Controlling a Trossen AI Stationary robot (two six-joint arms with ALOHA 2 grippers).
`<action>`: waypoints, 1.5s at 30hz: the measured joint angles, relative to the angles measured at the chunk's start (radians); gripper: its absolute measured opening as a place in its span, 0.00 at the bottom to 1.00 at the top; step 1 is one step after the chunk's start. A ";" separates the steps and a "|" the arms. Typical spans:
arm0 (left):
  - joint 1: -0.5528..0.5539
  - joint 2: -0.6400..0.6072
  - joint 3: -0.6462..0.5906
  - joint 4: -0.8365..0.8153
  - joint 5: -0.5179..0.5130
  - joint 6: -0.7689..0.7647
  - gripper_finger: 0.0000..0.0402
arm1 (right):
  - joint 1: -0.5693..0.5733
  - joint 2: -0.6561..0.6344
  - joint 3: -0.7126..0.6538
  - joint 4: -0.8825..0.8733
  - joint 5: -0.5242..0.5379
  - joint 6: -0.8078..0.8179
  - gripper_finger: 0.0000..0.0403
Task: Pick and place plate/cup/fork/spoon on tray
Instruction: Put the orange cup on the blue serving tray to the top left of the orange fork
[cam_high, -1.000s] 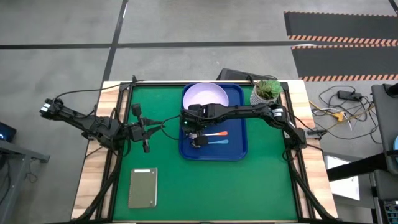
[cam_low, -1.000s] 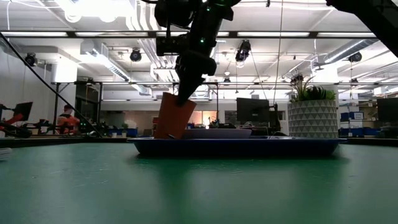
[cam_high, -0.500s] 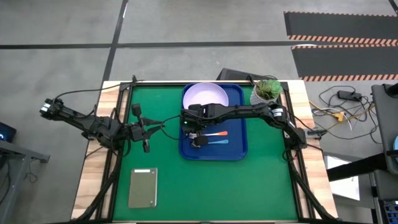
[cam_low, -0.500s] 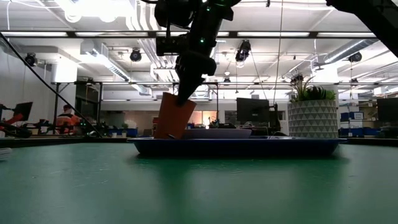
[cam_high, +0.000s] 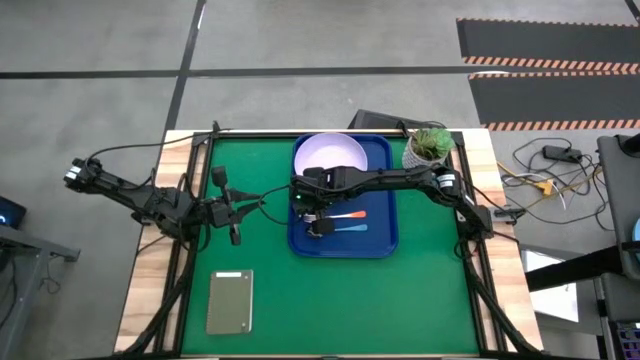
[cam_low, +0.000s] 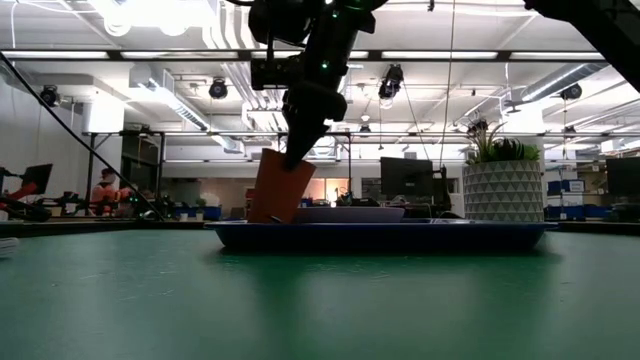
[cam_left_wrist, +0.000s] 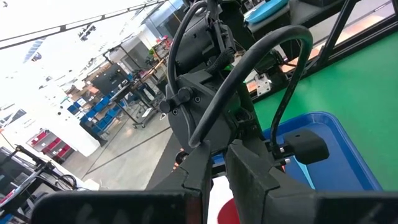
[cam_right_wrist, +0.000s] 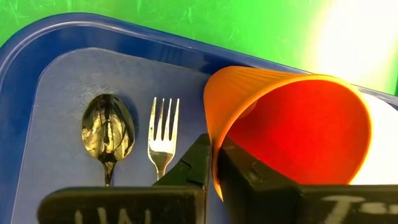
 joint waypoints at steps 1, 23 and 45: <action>0.000 0.000 0.000 0.000 0.000 0.000 0.09 | 0.000 0.000 0.000 0.000 0.000 0.002 0.05; 0.000 0.000 0.000 0.000 0.000 0.000 0.09 | 0.000 0.000 0.000 0.001 0.008 0.023 0.25; 0.000 0.000 0.000 -0.007 0.001 0.000 0.09 | 0.000 -0.001 0.000 0.002 0.009 0.058 0.38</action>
